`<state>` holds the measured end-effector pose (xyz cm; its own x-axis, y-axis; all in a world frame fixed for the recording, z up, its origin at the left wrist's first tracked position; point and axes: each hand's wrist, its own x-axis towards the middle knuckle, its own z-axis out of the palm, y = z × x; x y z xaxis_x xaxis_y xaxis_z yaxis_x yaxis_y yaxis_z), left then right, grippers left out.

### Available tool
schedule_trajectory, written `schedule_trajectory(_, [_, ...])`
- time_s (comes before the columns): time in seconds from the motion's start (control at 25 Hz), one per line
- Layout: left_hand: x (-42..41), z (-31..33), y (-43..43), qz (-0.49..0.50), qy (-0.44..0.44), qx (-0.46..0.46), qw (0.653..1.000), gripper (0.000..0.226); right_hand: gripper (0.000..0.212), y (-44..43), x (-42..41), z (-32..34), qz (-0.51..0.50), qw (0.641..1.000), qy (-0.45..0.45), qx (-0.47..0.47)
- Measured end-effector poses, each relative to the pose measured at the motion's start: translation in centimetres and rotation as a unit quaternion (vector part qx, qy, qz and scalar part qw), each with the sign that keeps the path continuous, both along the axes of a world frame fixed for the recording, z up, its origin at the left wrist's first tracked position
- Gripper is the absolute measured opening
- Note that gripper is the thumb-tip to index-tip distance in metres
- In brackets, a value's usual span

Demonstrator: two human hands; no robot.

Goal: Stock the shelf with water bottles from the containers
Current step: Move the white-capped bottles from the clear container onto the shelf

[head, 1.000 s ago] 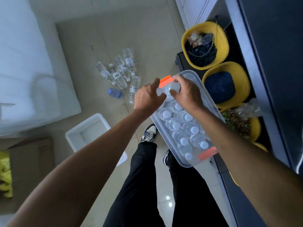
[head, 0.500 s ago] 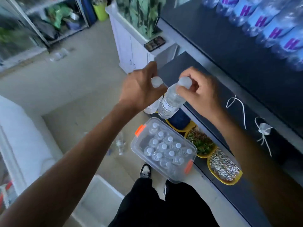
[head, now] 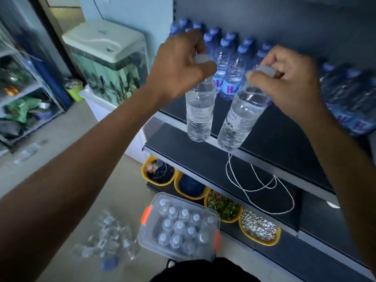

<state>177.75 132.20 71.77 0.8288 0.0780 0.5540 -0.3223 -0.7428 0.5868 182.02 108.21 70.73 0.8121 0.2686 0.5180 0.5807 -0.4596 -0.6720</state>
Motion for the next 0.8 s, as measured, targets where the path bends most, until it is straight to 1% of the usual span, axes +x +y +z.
schedule_trajectory(0.16, [4.0, -0.9, -5.5, -0.035, 0.018, 0.021, 0.999, 0.026, 0.033, -6.2, 2.9, -0.5, -0.080, 0.997, 0.008, -0.010])
schedule_trajectory(0.28, [7.0, -2.1, -9.8, -0.037, 0.027, 0.038, 0.998, 0.030, 0.033, -10.5, 5.3, -1.7, -0.137, 0.990, 0.026, -0.012])
schedule_trajectory(0.4, [9.8, -3.4, -14.1, -0.037, 0.044, 0.066, 0.996, 0.035, 0.036, -13.8, 7.7, -2.8, -0.181, 0.983, 0.020, -0.027])
schedule_trajectory(0.56, [12.8, -5.1, -18.4, -0.049, 0.048, 0.100, 0.993, 0.034, 0.031, -16.7, 9.9, -4.6, -0.198, 0.980, 0.005, -0.030])
schedule_trajectory(0.68, [14.4, -6.0, -20.2, -0.070, 0.043, 0.142, 0.986, 0.030, 0.026, -18.3, 10.4, -6.3, -0.162, 0.986, -0.015, -0.042])
schedule_trajectory(0.8, [15.6, -6.6, -20.7, -0.100, 0.022, 0.171, 0.980, 0.038, 0.021, -19.3, 11.2, -7.3, -0.139, 0.990, -0.025, -0.020])
